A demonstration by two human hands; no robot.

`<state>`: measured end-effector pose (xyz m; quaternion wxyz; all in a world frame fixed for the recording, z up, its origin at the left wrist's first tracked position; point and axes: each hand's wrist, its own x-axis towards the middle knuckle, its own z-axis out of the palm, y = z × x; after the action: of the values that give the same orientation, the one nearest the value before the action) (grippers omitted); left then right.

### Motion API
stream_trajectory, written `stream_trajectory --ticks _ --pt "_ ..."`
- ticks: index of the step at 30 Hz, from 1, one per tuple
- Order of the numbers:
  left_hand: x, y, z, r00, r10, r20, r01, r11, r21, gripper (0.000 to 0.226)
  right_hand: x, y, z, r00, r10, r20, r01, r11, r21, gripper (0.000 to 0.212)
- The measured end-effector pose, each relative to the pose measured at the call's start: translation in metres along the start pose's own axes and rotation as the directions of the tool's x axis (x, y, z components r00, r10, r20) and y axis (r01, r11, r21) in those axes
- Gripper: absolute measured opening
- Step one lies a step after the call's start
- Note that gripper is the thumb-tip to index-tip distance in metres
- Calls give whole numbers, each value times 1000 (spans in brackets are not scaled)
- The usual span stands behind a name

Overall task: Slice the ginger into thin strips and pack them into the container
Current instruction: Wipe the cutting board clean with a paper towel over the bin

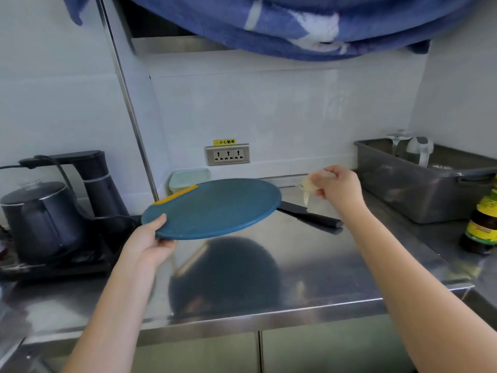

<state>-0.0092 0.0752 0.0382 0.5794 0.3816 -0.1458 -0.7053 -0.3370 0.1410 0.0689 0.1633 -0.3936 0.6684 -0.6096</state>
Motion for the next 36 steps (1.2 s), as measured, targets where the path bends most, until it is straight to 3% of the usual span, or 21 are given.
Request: stream_trajectory --ticks 6,8,11,13,19,21,23,26,29,32,36 --pt "9 -4 2 1000 -14 -15 15 999 44 7 32 37 -12 990 90 -104 -106 982 -159 22" --pt "12 -8 6 1000 -26 -14 27 998 54 8 42 50 -25 981 95 -168 -150 923 -355 26" --pt "17 -14 14 999 -47 13 46 997 60 10 48 59 -54 975 89 -206 -212 663 -718 29" --pt "20 -18 19 998 -56 33 54 996 69 11 52 69 -75 962 161 -219 -271 484 -832 39" --pt "27 -30 33 992 -93 86 84 991 100 12 41 98 -124 840 395 -371 -457 148 -877 53" --pt "31 -34 36 990 -108 90 100 990 96 12 58 135 -143 769 546 -332 -460 111 -881 68" --pt "37 -36 36 988 -121 94 113 990 82 12 66 158 -152 735 604 -307 -433 71 -898 82" --pt "52 -31 31 986 -142 92 138 989 54 9 34 111 -124 847 440 -298 -395 145 -907 50" --pt "58 -21 25 984 -156 88 156 988 10 13 39 101 -86 976 209 -63 -131 326 -936 39" --pt "54 -11 21 981 -165 102 171 984 -53 32 39 108 -39 951 224 212 64 528 -847 52" --pt "48 2 12 989 -130 73 136 988 -78 35 29 112 4 947 122 297 164 610 -775 37"
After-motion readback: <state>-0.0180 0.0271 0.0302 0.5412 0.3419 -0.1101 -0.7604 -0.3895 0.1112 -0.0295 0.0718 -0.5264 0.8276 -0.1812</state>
